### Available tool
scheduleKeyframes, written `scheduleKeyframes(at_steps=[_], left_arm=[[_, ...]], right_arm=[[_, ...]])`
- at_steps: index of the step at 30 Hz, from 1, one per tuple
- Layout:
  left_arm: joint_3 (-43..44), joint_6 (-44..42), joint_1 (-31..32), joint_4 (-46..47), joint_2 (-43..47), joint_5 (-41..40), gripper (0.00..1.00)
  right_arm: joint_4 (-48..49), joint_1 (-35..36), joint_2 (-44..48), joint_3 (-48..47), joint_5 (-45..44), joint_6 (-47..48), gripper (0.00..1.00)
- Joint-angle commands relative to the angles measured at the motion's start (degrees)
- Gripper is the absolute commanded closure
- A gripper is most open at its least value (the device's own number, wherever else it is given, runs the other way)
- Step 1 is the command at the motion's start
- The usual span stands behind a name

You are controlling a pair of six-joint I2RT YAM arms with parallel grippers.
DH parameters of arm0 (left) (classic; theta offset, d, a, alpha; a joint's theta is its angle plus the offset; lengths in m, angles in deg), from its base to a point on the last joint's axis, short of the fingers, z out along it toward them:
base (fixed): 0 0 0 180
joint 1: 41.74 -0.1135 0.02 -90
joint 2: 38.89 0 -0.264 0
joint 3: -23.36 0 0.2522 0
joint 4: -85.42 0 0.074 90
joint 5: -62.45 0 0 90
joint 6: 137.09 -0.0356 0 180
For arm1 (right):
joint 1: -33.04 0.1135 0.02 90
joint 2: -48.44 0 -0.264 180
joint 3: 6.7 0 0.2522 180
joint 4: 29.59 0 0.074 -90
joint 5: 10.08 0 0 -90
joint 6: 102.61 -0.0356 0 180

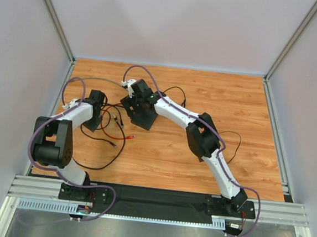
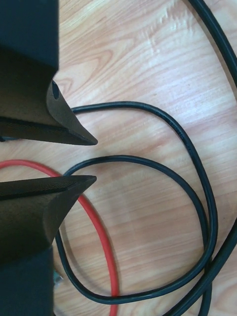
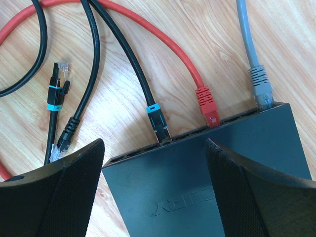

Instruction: Pull the plug from the switch port

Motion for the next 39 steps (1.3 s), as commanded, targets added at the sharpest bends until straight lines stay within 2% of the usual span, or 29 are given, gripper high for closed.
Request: scheduleKeyframes(at_steps=[1, 6, 9, 12, 15, 17, 25, 30, 34, 39], left_arm=[[4.30, 2.75, -0.41, -5.63, -2.96, 0.21, 0.62], [5.01, 2.66, -0.67, -4.67, -5.34, 1.18, 0.63], [5.36, 2.39, -0.85, -5.45, -5.70, 1.09, 0.68], [4.92, 2.57, -1.11, -5.90, -5.35, 0.57, 0.78], [4.40, 2.31, -1.64, -5.63, -4.73, 0.48, 0.95], [4.22, 2.13, -2.16, -5.46, -4.29, 0.39, 1.00], [2.91, 0.82, -2.25, -4.41, 1.60, -3.03, 1.00], [-4.64, -2.80, -2.25, 5.61, 14.59, -5.13, 1.00], [-6.24, 1.42, -2.25, 0.89, 19.96, -11.64, 1.00], [-3.78, 3.88, -2.25, -3.34, 19.18, -15.42, 1.00]], right_arm=[[-5.63, 0.10, -2.20, 0.80, 2.75, -1.99, 0.16], [-5.63, 0.10, -2.20, 0.88, 2.84, -1.90, 0.16], [-5.63, 0.19, -2.12, 0.88, 2.58, -1.99, 0.16], [-5.63, 0.10, -2.29, 0.88, 2.49, -1.99, 0.16], [-5.80, 0.10, -2.29, 0.71, 2.14, -2.08, 0.16], [-5.98, 0.10, -2.47, 0.53, 1.96, -2.08, 0.16], [-6.59, 0.10, -2.82, 0.00, 1.87, -2.08, 0.16], [-6.68, 0.10, -2.82, -0.17, 1.96, -2.25, 0.16], [-6.77, 0.10, -2.91, -0.26, 1.87, -2.08, 0.16], [-6.95, 0.10, -3.08, -0.35, 1.87, -1.99, 0.16]])
